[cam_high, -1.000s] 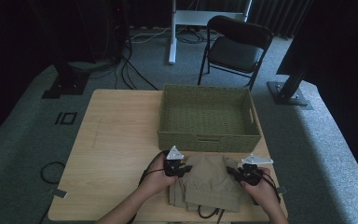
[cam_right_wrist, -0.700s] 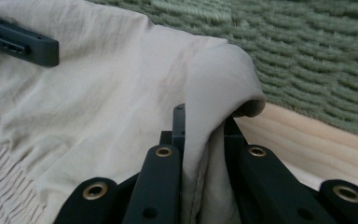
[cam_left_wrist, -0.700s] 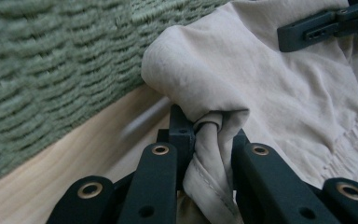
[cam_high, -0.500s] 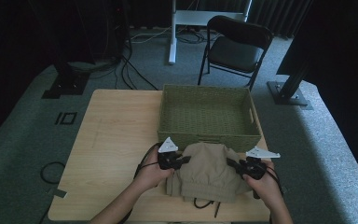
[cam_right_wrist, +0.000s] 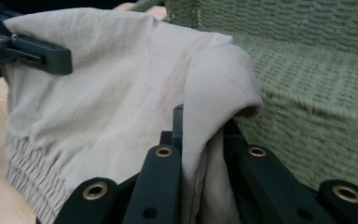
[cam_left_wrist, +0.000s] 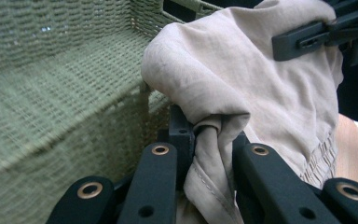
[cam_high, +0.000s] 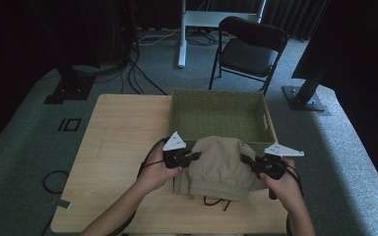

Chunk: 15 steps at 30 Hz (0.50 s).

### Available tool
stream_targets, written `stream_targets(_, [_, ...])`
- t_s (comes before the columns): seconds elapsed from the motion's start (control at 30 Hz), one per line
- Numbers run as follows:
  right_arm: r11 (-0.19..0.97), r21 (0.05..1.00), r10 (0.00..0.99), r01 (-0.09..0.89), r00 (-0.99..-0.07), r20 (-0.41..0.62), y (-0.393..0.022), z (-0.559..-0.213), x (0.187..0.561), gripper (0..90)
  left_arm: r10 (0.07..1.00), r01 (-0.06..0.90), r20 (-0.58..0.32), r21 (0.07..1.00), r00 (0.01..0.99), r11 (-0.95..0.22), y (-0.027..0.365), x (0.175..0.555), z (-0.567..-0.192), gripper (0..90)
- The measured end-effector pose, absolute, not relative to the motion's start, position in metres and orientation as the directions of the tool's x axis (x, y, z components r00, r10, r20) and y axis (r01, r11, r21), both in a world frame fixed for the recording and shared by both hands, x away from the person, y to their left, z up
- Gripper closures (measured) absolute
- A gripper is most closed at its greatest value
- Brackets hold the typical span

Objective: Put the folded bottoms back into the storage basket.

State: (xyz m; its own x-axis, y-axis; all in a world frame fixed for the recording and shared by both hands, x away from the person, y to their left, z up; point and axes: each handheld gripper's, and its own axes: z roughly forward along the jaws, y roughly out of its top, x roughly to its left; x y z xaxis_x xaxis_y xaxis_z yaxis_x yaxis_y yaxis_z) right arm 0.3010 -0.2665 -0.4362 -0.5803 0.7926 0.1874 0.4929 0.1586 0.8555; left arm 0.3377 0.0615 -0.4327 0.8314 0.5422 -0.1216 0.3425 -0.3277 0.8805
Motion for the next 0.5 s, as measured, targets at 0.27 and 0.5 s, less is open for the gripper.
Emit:
stream_targets(0.27, [0.135,0.883,0.782,0.450,-0.595,0.184,-0.267,-0.410,0.308,82.8,0.535,0.309,-0.108,0.902,0.838,-0.301,0.066,0.345,-0.407,82.2])
stream_targets(0.5, [0.102,0.906,0.776,0.410,-0.603,0.185,-0.269,-0.386,0.314,82.8,0.533,0.272,-0.082,0.918,0.842,-0.289,0.067,0.351,-0.386,82.2])
